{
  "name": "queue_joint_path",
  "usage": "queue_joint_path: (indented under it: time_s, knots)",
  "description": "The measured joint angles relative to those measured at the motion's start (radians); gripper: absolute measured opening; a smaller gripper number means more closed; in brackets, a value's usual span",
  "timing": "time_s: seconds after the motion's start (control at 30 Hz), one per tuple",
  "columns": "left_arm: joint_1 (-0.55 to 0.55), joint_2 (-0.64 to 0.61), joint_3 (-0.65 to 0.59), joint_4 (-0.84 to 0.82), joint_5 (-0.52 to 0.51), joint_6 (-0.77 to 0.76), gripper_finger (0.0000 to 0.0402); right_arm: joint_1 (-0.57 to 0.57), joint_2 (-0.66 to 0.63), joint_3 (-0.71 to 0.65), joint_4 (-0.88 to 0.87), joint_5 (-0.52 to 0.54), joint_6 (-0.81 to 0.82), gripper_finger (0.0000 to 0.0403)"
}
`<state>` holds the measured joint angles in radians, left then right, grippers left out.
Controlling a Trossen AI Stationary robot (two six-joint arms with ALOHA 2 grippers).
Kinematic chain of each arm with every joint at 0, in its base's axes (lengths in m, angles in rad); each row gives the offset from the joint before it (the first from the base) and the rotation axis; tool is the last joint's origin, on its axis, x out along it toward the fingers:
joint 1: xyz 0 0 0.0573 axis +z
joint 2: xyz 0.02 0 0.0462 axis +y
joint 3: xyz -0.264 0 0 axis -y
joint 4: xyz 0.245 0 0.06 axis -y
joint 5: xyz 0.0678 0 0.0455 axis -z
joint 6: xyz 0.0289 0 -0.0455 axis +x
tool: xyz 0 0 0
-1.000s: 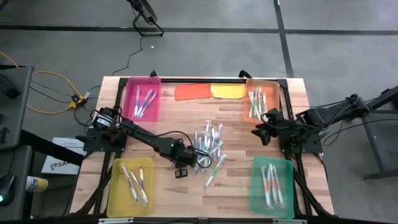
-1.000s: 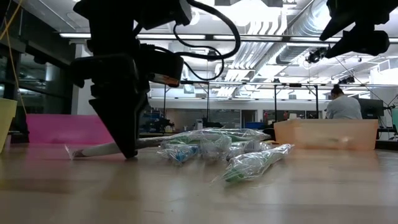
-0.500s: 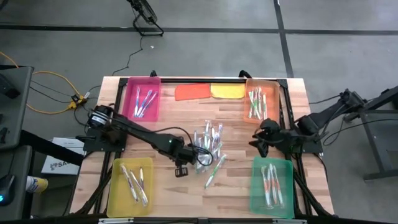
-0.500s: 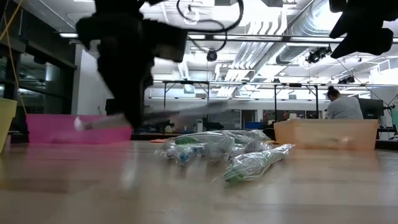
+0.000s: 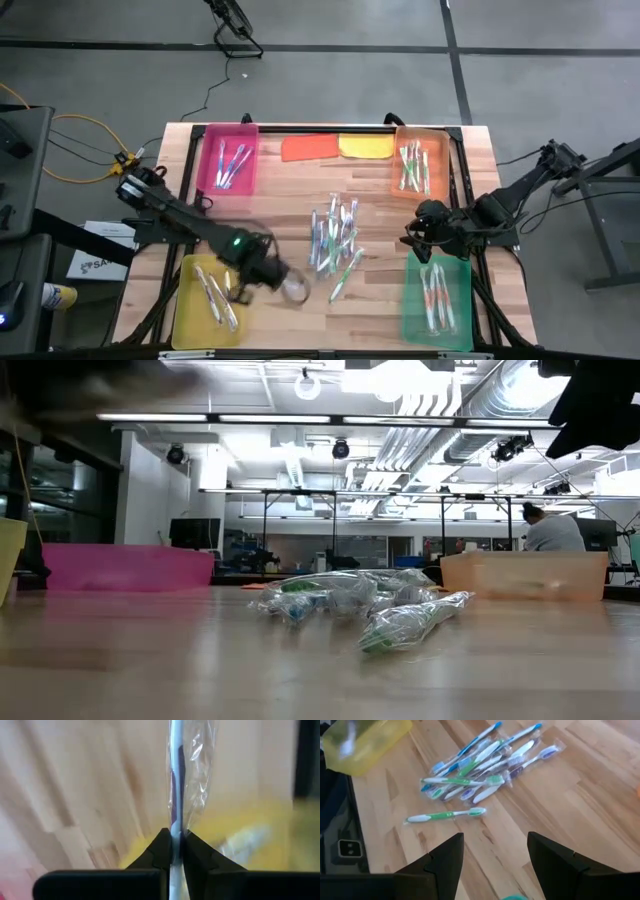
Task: Pick & Place Toothbrushes
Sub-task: Put the purple toothbrush into the yellow bin, then put the blue toothbrush into the red bin
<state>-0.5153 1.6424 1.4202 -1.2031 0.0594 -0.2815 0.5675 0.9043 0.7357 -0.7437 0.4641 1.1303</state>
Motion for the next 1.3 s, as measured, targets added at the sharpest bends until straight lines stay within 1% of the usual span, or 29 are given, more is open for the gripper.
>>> queue_joint_path:
  time_s: [0.1,0.23,0.47,0.57,0.67,0.83,1.0,1.1,1.2,1.3]
  knots:
    - [-0.082,0.003,0.000,-0.104,0.027,0.120,0.0021,0.006,0.000,0.000,0.000,0.034,-0.001,0.0213]
    - [-0.179,0.013,-0.005,-0.200,0.041,0.241,0.0028,0.009,0.000,0.000,0.000,0.036,-0.001,0.0213]
    - [-0.288,0.012,-0.046,-0.318,0.093,0.339,0.0020,0.009,0.000,0.000,0.000,0.036,-0.001,0.0213]
    - [-0.321,0.013,-0.085,-0.300,0.114,0.429,0.0022,0.009,0.000,0.000,0.000,0.036,-0.001,0.0213]
    - [-0.344,0.013,-0.116,-0.262,0.115,0.494,0.0034,0.009,0.000,0.000,0.000,0.037,-0.005,0.0213]
    - [-0.358,0.013,-0.139,-0.200,0.109,0.560,0.0085,0.009,0.000,0.000,0.000,0.035,-0.008,0.0213]
    - [-0.356,0.013,-0.139,-0.221,0.068,0.565,0.0144,0.009,0.000,0.000,0.000,0.035,-0.008,0.0213]
    - [-0.356,0.013,-0.139,-0.221,0.040,0.556,0.0171,0.009,0.000,0.000,0.000,0.035,-0.009,0.0213]
    - [-0.337,0.013,-0.120,-0.225,-0.015,0.465,0.0179,0.009,0.000,0.000,-0.001,0.035,-0.009,0.0213]
    - [-0.288,0.013,-0.090,-0.228,-0.095,0.339,0.0174,0.009,0.000,0.000,-0.001,0.035,-0.009,0.0213]
